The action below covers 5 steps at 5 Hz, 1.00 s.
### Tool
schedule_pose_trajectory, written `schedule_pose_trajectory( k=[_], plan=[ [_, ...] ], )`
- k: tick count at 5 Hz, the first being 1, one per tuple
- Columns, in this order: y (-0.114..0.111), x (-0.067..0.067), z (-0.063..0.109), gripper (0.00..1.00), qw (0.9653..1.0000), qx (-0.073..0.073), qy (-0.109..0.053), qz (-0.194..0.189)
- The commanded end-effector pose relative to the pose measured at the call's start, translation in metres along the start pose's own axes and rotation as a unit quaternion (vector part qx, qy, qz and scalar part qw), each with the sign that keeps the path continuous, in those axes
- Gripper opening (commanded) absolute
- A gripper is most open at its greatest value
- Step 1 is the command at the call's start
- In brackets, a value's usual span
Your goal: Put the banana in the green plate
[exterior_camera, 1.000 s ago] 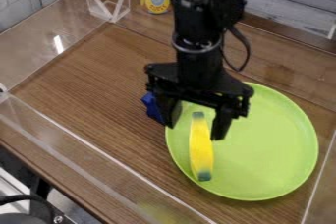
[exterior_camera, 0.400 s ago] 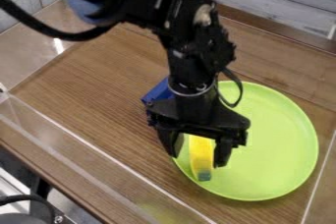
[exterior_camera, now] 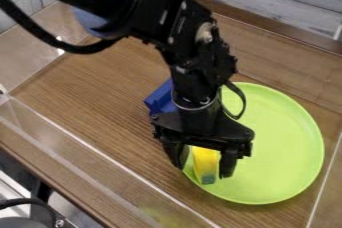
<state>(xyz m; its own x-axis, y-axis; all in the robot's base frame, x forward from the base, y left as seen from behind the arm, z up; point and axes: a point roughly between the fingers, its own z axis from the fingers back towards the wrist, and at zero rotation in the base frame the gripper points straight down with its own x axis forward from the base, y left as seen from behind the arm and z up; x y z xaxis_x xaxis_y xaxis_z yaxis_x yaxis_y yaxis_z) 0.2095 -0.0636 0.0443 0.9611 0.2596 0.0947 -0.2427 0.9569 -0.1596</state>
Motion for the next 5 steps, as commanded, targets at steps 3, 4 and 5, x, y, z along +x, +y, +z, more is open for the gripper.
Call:
schedule_pose_trajectory(
  k=[3, 4, 5],
  plan=[
    [-0.002, 0.005, -0.01, 1.0, 0.9996, -0.016, -0.016, 0.017],
    [-0.002, 0.004, -0.014, 1.0, 0.9995, -0.017, -0.017, 0.021],
    [-0.002, 0.004, -0.012, 0.0, 0.9996, -0.017, -0.016, 0.018]
  ],
)
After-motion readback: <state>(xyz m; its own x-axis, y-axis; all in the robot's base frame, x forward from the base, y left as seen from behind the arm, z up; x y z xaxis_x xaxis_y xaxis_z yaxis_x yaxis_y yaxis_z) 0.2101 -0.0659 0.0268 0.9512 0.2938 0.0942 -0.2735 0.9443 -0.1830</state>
